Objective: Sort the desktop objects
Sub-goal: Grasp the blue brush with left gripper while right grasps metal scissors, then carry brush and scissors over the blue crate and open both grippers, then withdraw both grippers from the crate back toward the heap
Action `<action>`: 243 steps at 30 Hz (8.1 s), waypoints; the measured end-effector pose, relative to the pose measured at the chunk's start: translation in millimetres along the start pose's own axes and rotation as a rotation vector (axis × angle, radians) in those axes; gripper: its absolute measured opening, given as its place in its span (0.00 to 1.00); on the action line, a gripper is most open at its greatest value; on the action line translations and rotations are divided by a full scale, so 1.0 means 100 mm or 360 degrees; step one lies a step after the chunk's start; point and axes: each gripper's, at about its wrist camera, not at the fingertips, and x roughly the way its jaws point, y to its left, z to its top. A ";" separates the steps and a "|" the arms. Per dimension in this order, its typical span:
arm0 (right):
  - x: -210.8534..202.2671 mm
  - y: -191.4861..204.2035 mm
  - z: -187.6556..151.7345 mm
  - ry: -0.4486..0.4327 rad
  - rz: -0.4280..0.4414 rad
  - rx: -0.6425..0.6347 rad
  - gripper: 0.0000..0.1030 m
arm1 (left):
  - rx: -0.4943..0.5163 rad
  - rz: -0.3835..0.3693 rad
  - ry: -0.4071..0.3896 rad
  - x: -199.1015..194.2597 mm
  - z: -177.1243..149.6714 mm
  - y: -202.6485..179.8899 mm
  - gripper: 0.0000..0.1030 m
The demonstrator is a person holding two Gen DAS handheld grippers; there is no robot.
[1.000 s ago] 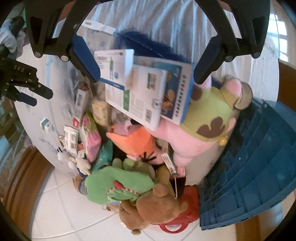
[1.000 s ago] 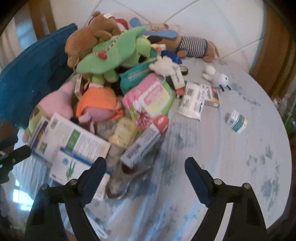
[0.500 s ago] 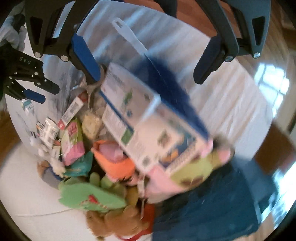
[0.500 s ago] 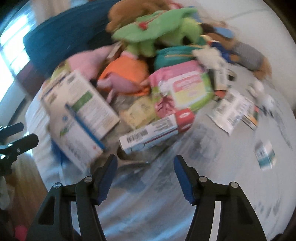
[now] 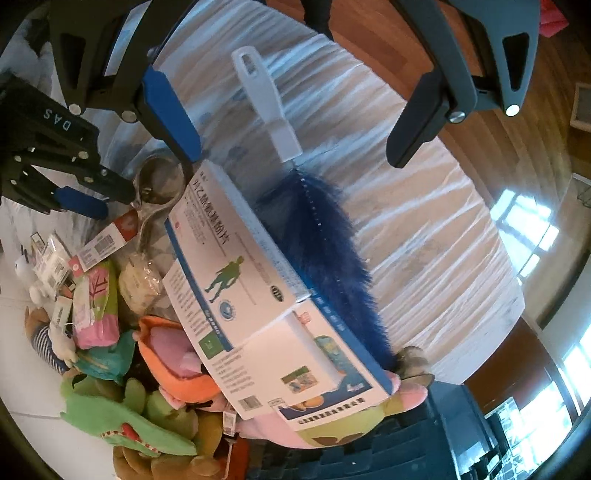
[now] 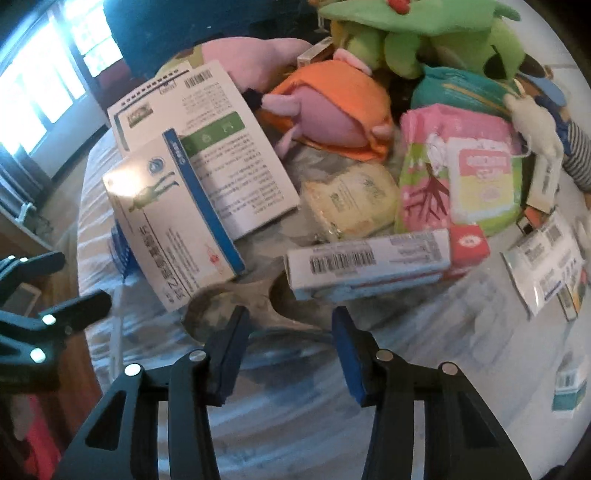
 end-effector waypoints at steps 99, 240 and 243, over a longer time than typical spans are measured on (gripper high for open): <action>-1.66 1.20 1.61 -0.0859 -0.0097 -0.0038 0.19 | 0.0302 -0.0373 -0.0755 -1.77 1.56 1.01 0.17; -2.04 0.42 0.66 -0.0708 -0.0864 0.0902 1.00 | 0.0844 -0.0591 -0.0562 -1.21 1.96 0.38 0.94; -2.08 0.23 0.51 -0.0695 -0.0937 0.1006 1.00 | 0.0890 -0.0641 -0.0546 -1.11 1.98 0.16 0.94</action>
